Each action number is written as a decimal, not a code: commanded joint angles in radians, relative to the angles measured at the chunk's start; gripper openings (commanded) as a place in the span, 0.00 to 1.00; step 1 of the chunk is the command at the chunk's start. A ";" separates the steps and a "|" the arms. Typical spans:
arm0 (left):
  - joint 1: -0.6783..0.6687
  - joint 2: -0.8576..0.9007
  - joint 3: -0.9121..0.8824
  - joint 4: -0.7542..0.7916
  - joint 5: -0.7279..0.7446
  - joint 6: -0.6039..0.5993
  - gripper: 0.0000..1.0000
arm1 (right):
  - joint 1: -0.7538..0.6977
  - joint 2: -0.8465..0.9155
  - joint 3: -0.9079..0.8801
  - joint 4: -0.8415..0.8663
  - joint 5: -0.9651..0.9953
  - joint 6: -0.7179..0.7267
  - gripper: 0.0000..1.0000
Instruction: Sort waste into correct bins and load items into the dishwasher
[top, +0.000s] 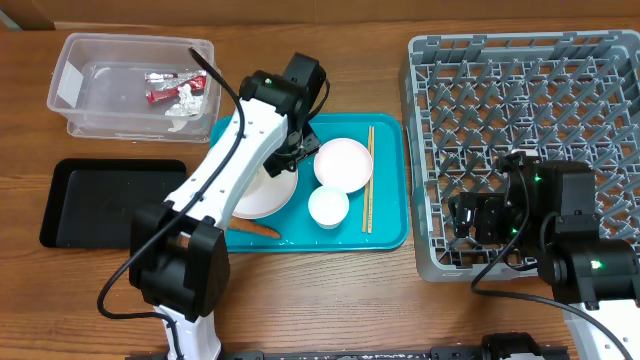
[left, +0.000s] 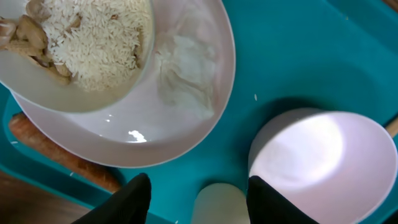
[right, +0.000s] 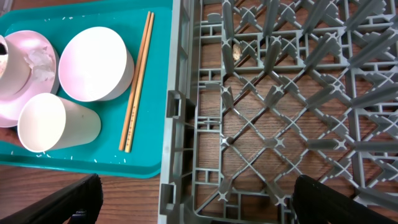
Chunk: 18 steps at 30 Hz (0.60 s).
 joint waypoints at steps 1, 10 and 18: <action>0.011 -0.009 -0.068 0.049 -0.048 -0.073 0.56 | 0.002 -0.006 0.028 0.003 -0.002 0.005 1.00; 0.012 -0.009 -0.162 0.147 -0.099 -0.072 0.58 | 0.002 -0.006 0.028 0.002 -0.002 0.005 1.00; 0.012 -0.007 -0.185 0.196 -0.154 -0.044 0.59 | 0.002 -0.006 0.028 -0.002 -0.002 0.005 1.00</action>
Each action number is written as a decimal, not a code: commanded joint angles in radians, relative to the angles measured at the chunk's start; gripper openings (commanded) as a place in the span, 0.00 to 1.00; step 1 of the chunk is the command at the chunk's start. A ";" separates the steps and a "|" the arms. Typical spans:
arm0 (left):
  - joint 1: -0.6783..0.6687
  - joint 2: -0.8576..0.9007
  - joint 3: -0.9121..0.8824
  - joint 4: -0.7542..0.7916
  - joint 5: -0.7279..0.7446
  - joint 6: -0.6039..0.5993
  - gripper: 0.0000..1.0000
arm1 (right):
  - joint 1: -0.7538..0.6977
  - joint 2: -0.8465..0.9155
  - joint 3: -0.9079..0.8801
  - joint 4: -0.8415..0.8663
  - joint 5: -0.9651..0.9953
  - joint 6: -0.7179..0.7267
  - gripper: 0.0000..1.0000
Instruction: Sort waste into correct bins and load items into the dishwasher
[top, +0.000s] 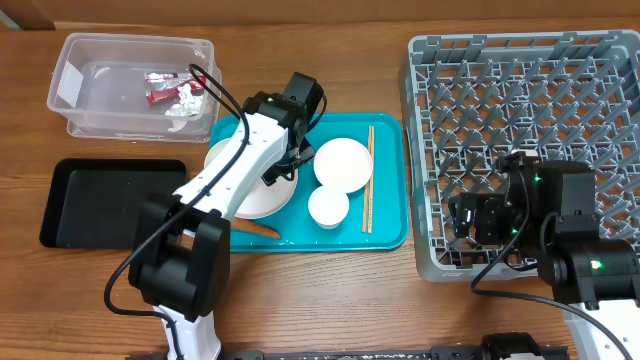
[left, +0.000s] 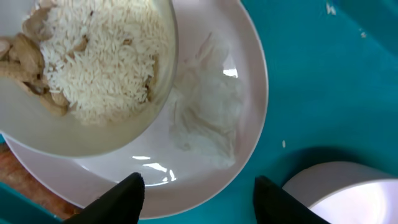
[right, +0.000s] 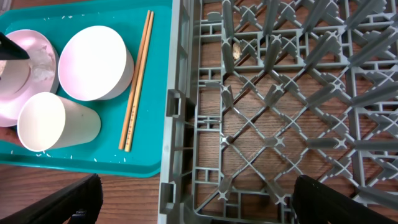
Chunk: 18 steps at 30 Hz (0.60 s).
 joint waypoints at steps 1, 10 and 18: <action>0.010 -0.007 -0.019 0.011 -0.047 0.012 0.59 | 0.002 -0.006 0.028 0.001 -0.001 0.005 1.00; 0.010 -0.005 -0.035 0.023 -0.048 0.011 0.58 | 0.002 -0.006 0.028 0.001 -0.001 0.005 1.00; 0.010 -0.005 -0.036 0.044 -0.051 0.012 0.57 | 0.002 -0.006 0.028 0.001 -0.001 0.005 1.00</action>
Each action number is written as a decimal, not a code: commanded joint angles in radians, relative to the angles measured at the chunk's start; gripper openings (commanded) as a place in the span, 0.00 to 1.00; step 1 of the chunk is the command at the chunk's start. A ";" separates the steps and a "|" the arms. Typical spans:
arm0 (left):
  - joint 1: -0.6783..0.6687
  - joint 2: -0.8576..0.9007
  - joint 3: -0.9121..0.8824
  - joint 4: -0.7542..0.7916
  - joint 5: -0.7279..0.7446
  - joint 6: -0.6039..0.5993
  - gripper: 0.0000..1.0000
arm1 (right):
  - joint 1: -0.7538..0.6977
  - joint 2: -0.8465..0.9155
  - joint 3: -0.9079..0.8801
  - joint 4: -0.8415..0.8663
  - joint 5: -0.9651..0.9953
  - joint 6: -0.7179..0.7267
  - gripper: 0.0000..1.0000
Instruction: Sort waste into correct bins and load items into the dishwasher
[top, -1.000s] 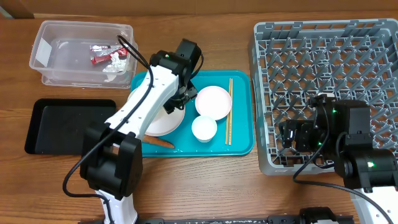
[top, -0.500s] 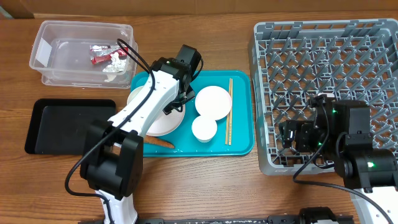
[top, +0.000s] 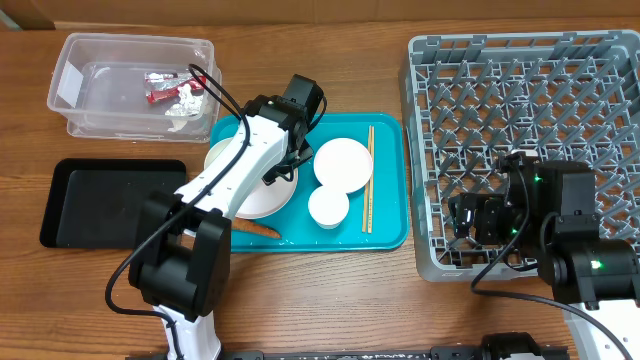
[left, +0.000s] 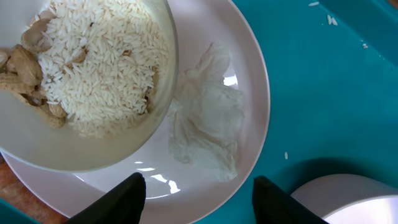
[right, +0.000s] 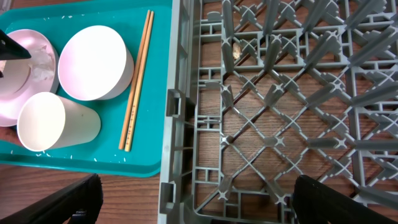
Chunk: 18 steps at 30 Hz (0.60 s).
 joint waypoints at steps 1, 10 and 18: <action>0.010 -0.005 -0.010 0.005 -0.026 0.009 0.57 | 0.002 -0.006 0.028 0.002 -0.002 0.005 1.00; 0.010 -0.005 -0.010 0.005 -0.051 0.009 0.58 | 0.002 -0.006 0.028 0.002 -0.002 0.005 1.00; 0.010 -0.005 -0.010 0.005 -0.051 0.009 0.58 | 0.002 -0.006 0.028 0.003 -0.002 0.005 1.00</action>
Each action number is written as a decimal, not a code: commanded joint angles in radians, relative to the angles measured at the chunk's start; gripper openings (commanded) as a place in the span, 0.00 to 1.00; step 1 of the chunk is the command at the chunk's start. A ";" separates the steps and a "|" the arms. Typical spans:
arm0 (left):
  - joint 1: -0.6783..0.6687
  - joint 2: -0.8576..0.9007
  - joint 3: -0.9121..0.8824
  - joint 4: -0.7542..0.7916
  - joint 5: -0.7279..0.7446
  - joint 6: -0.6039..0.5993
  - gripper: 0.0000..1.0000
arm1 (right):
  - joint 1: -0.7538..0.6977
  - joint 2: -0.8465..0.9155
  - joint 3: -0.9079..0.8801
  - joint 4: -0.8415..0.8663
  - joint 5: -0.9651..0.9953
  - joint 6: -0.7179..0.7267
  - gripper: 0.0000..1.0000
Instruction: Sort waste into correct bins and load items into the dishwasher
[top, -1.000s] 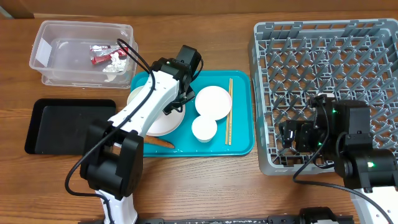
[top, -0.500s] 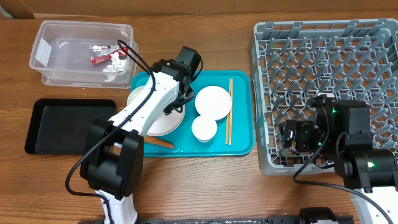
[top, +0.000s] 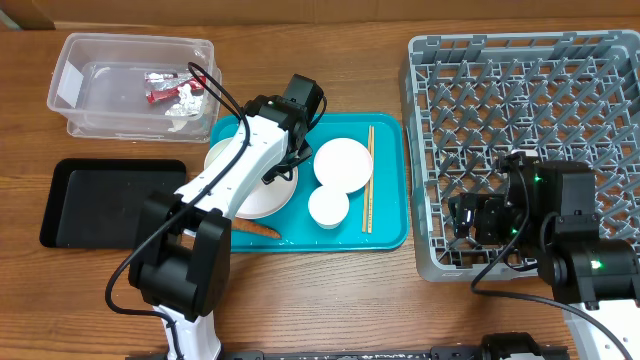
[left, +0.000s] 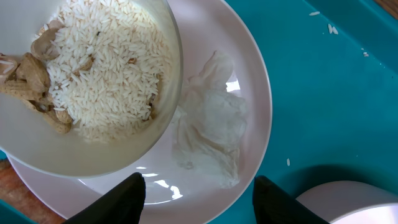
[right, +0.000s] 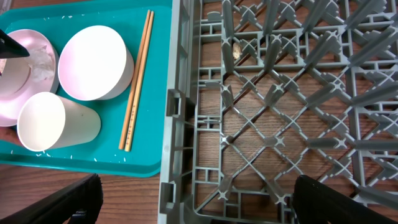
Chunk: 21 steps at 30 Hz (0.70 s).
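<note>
On the teal tray (top: 385, 200) a white plate (left: 249, 81) carries a bowl of rice and peanut shells (left: 87, 81) and a crumpled white tissue (left: 208, 127). My left gripper (left: 199, 202) hangs open just above the plate, the tissue between and ahead of its fingers. An upturned white bowl (top: 343, 163), a white cup (top: 328, 205) on its side, chopsticks (top: 368, 178) and a carrot (top: 255, 228) also lie on the tray. My right gripper (right: 193, 199) stands open over the near left corner of the grey dishwasher rack (top: 520, 60).
A clear bin (top: 70, 90) holding wrappers stands at the back left. A black tray (top: 105, 200) lies left of the teal tray. A small scrap (right: 237, 51) sits in the rack. Rice grains are scattered on the teal tray.
My left gripper has shifted very slightly, so the plate and tissue sit a little lower in its view. The right arm has not moved.
First my left gripper was open above the tray between the plate and the cup. Then it stood over the plate's right side near the tissue. It has stayed there, open, with only small shifts. The right gripper has held still throughout.
</note>
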 joint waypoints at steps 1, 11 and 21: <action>0.010 -0.005 -0.010 0.002 -0.028 0.009 0.58 | 0.002 -0.006 0.028 0.002 -0.002 0.005 1.00; 0.010 -0.005 -0.060 0.037 -0.019 0.008 0.58 | 0.002 -0.006 0.028 0.002 -0.002 0.005 1.00; 0.010 -0.005 -0.185 0.190 -0.018 0.010 0.60 | 0.002 -0.006 0.028 0.002 -0.002 0.005 1.00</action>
